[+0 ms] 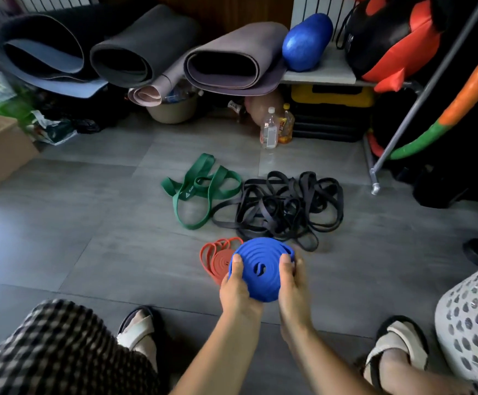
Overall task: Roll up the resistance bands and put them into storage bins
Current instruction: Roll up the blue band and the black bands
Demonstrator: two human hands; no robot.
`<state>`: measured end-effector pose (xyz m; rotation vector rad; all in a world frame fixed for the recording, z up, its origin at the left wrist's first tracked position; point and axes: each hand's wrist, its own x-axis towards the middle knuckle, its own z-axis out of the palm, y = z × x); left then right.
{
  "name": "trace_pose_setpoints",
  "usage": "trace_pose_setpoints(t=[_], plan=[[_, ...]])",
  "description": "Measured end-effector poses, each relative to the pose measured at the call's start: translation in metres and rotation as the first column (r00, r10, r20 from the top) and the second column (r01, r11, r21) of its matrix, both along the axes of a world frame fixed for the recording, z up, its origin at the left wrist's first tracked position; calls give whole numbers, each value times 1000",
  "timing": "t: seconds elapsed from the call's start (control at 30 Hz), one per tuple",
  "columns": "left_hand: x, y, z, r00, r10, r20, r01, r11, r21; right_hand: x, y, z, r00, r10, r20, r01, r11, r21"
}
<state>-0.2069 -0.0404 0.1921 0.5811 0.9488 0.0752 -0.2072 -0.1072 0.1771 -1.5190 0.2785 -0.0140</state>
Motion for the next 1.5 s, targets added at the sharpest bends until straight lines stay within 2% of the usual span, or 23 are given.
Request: trace_pose_setpoints(t=[0.13, 0.23, 0.3, 0.4, 0.47, 0.57, 0.63, 0.77, 0.87, 0.97, 1.13, 1.23, 1.33, 1.4, 1.5], plan=[[-1, 3, -44, 996, 12, -84, -15, 1000, -26, 6, -6, -52, 985, 112, -132, -141, 961, -238], [8, 8, -76, 990, -72, -122, 79, 995, 54, 30, -11, -95, 960, 118, -253, -183, 950, -254], [19, 22, -105, 966, -160, -203, 198, 964, 180, 52, -12, -124, 947, 106, -304, -186, 951, -245], [36, 63, -161, 903, -184, -388, 346, 847, 404, 90, -17, -164, 937, 105, -335, -197, 946, -256], [51, 96, -200, 846, -166, -507, 454, 722, 522, 116, -19, -190, 932, 121, -341, -230, 925, -301], [80, 135, -248, 721, -173, -671, 645, 520, 560, 146, -18, -224, 931, 172, -321, -281, 900, -333], [102, 148, -270, 696, -180, -695, 678, 483, 554, 160, -16, -242, 925, 214, -313, -310, 902, -301], [144, 154, -287, 759, -268, -594, 647, 417, 639, 178, -12, -268, 897, 294, -331, -370, 908, -196], [163, 151, -291, 706, -393, -588, 704, 310, 638, 179, -17, -282, 866, 346, -361, -425, 889, -169], [169, 151, -295, 646, -446, -619, 745, 190, 640, 182, -24, -287, 822, 423, -382, -511, 843, -166], [178, 151, -292, 585, -519, -623, 760, 84, 644, 186, -24, -286, 755, 516, -405, -615, 771, -164], [189, 145, -285, 445, -551, -706, 793, -125, 597, 188, -23, -287, 749, 528, -402, -631, 754, -185], [197, 138, -275, 281, -507, -815, 806, -336, 487, 188, -23, -287, 745, 531, -403, -636, 748, -191], [200, 129, -270, 200, -470, -860, 810, -415, 415, 189, -23, -288, 740, 538, -403, -643, 743, -188], [201, 113, -268, 134, -433, -891, 797, -487, 357, 188, -24, -290, 734, 544, -405, -642, 750, -156]])
